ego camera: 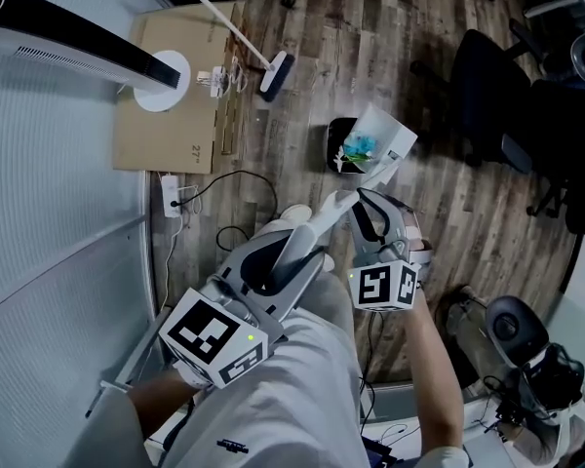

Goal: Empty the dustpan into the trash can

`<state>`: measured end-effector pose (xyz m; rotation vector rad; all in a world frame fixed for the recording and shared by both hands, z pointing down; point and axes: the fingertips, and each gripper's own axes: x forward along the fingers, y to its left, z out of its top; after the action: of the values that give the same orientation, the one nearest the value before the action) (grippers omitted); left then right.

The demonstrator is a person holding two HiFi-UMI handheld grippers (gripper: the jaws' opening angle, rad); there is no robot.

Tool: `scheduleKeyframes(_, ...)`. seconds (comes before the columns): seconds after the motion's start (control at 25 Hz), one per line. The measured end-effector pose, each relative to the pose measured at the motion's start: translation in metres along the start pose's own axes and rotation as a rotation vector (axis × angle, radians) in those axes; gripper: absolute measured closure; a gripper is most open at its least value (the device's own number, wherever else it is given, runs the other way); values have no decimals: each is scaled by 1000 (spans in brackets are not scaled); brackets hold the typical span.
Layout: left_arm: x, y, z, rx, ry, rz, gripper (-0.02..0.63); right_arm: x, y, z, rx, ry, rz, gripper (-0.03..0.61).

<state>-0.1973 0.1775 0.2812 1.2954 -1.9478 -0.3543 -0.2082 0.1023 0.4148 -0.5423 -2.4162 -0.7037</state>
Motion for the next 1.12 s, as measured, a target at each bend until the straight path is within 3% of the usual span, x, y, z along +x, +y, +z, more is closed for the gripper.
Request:
scheduleKeyframes(0.44,-16,26,-22,-23,21,83,491,14,24,0,-62,11,33,492)
scheduleKeyframes(1.12,-32,60,-24,-45,13,165,494,33,38,14,-109,-16,81,492)
